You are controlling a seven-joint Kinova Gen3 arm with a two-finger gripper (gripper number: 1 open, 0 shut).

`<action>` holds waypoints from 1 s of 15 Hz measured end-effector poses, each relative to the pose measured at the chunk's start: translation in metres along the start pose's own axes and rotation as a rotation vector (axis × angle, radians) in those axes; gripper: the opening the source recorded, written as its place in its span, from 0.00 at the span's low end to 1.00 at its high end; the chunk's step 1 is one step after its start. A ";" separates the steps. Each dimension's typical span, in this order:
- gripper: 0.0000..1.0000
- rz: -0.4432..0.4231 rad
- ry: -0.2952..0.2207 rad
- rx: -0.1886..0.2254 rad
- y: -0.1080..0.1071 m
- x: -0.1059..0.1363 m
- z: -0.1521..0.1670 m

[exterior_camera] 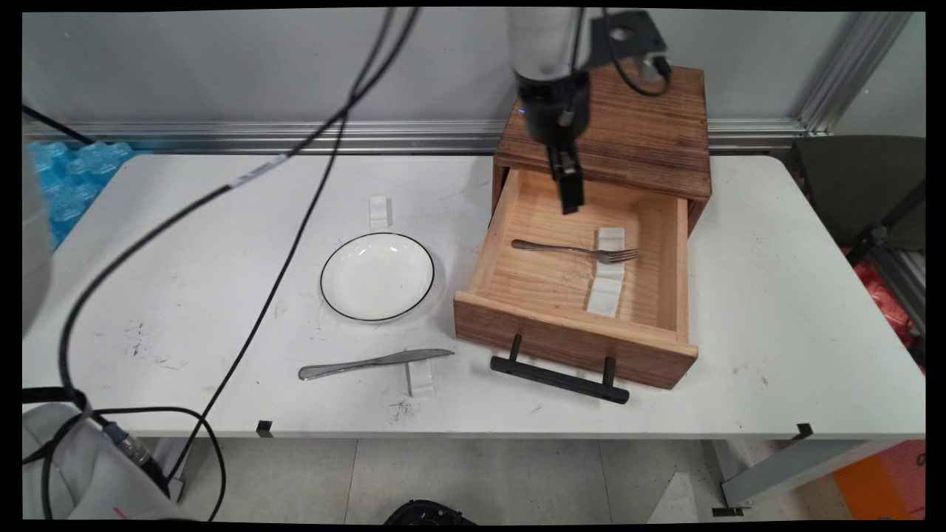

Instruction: Pick up the knife from the right of the white plate

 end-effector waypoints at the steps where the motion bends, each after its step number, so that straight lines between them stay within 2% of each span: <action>1: 1.00 -0.045 0.001 0.014 0.002 -0.013 -0.009; 8: 1.00 -0.276 0.001 0.109 0.007 -0.082 -0.049; 13: 1.00 -0.458 0.002 0.204 0.004 -0.141 -0.070; 15: 1.00 -0.542 0.003 0.255 0.001 -0.170 -0.078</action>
